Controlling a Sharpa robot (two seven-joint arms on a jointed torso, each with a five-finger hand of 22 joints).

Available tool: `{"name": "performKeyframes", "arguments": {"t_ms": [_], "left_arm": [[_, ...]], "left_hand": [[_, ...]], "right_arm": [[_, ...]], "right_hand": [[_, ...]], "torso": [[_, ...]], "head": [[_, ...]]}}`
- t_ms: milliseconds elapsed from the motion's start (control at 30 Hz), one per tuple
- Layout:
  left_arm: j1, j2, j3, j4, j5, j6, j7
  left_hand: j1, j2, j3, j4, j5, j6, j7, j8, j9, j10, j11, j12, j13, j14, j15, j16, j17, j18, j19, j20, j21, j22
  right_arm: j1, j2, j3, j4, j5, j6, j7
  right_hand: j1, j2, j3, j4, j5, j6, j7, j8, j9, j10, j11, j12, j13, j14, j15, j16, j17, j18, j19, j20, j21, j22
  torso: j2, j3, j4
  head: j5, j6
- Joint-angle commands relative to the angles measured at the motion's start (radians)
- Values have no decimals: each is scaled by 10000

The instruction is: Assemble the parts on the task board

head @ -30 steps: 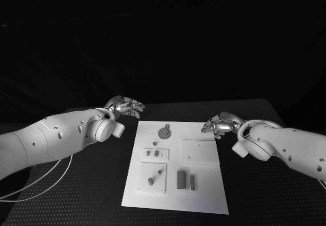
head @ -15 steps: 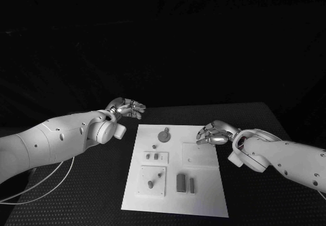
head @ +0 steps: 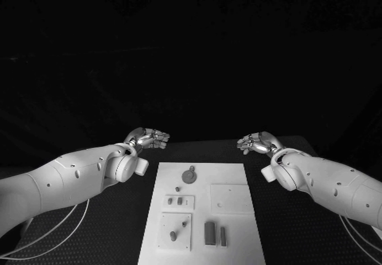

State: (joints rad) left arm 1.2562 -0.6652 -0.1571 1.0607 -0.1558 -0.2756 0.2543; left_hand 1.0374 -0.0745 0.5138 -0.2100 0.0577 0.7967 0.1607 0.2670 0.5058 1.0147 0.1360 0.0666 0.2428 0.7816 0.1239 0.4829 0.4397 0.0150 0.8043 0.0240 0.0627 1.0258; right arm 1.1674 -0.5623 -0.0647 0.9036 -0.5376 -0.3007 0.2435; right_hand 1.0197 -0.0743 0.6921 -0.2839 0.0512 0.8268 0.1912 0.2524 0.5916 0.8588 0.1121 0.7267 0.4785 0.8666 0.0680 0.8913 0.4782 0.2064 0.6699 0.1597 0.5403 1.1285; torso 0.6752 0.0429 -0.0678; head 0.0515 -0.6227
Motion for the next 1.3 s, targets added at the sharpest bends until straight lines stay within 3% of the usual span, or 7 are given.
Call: {"name": "performKeyframes", "arguments": {"t_ms": [33, 500, 533, 567, 600, 1033, 1300], "left_arm": [[14, 195, 30, -315, 479, 48, 488], [19, 626, 226, -1097, 674, 467, 411], [13, 615, 222, -1118, 491, 117, 248], [6, 609, 226, -1098, 494, 102, 255], [-7, 598, 235, -1059, 501, 70, 271], [-800, -76, 750, 1315, 909, -1865, 1191], [-1631, -781, 1290, 3801, 1336, -3891, 2156]], "left_hand": [[-139, 2, -24, -72, -64, -216, -26, -102, -50, -338, 17, -44, -209, -476, 107, -401, -131, -150, -290, 115, -24, -281], [-251, 171, -54, -148, -70, -384, -92, -110, -49, -589, -105, 13, -652, -702, 163, -781, -228, -150, -583, 261, 15, -1048], [-3270, 745, -5138, 2100, -577, -7967, -1607, -2670, -5058, -10147, -1360, -666, -2428, -7816, -1239, -4829, -4397, -150, -8043, -240, -627, -10258], [-3364, 745, -5138, 2100, -577, -7967, -1607, -2670, -5058, -10147, -1360, -666, -2428, -7816, -1239, -4829, -4397, -150, -8043, -240, -627, -10258], [-10374, 745, -5138, 2100, -577, -7967, -1607, -2670, -5058, -10147, -1360, -666, -2428, -7816, -1239, -4829, -4397, -150, -8043, -240, -627, -10258], [-10374, 745, -5138, 2100, -577, -7967, -1607, -2670, -5058, -10147, -1360, -666, -2428, -7816, -1239, -4829, -4397, -150, -8043, -240, -627, -10258], [-10374, 745, -5138, 2100, -577, -7967, -1607, -2670, -5058, -10147, -1360, -666, -2428, -7816, -1239, -4829, -4397, -150, -8043, -240, -627, -10258]], "right_arm": [[-75, 281, 210, -655, 1246, 713, 729], [-272, 727, 845, -1290, 1694, 1332, 1007], [-262, 687, 835, -1305, 1434, 929, 684], [-264, 680, 834, -1286, 1443, 915, 689], [-269, 666, 833, -1246, 1463, 887, 699], [-540, -188, 778, 1129, 2638, -788, 1320], [-847, -1152, 714, 3812, 3965, -2681, 2020]], "right_hand": [[5, 155, -41, -18, -10, -177, -28, -60, -79, 249, 119, -1030, -852, 144, 210, -1218, -439, -170, -358, 119, -404, -195], [-381, 379, -418, 143, -8, -828, -90, -149, -440, 234, 473, -3928, -3045, -1424, 909, -4007, -1514, -463, -1556, 542, -2228, -1211], [-10197, 743, -6921, 2839, -512, -8268, -1912, -2524, -5916, -8588, -1121, -7267, -4785, -8666, -680, -8913, -4782, -2064, -6699, -1597, -5403, -4225], [-10197, 743, -6921, 2839, -512, -8268, -1912, -2524, -5916, -8588, -1121, -7267, -4785, -8666, -680, -8913, -4782, -2064, -6699, -1597, -5403, -11285], [-10197, 743, -6921, 2839, -512, -8268, -1912, -2524, -5916, -8588, -1121, -7267, -4785, -8666, -680, -8913, -4782, -2064, -6699, -1597, -5403, -11285], [-10197, 743, -6921, 2839, -512, -8268, -1912, -2524, -5916, -8588, -1121, -7267, -4785, -8666, -680, -8913, -4782, -2064, -6699, -1597, -5403, -11285], [-10197, 743, -6921, 2839, -512, -8268, -1912, -2524, -5916, -8588, -1121, -7267, -4785, -8666, -680, -8913, -4782, -2064, -6699, -1597, -5403, -11285]], "torso": [[-77, -6, -35], [-283, 121, 45], [-249, 74, 11], [-258, 70, 17], [-278, 60, 30], [-1185, -369, 599], [-1310, -429, 678]], "head": [[37, 324], [148, 673], [131, 627], [125, 624], [113, 616], [-439, 274], [-515, 227]]}}
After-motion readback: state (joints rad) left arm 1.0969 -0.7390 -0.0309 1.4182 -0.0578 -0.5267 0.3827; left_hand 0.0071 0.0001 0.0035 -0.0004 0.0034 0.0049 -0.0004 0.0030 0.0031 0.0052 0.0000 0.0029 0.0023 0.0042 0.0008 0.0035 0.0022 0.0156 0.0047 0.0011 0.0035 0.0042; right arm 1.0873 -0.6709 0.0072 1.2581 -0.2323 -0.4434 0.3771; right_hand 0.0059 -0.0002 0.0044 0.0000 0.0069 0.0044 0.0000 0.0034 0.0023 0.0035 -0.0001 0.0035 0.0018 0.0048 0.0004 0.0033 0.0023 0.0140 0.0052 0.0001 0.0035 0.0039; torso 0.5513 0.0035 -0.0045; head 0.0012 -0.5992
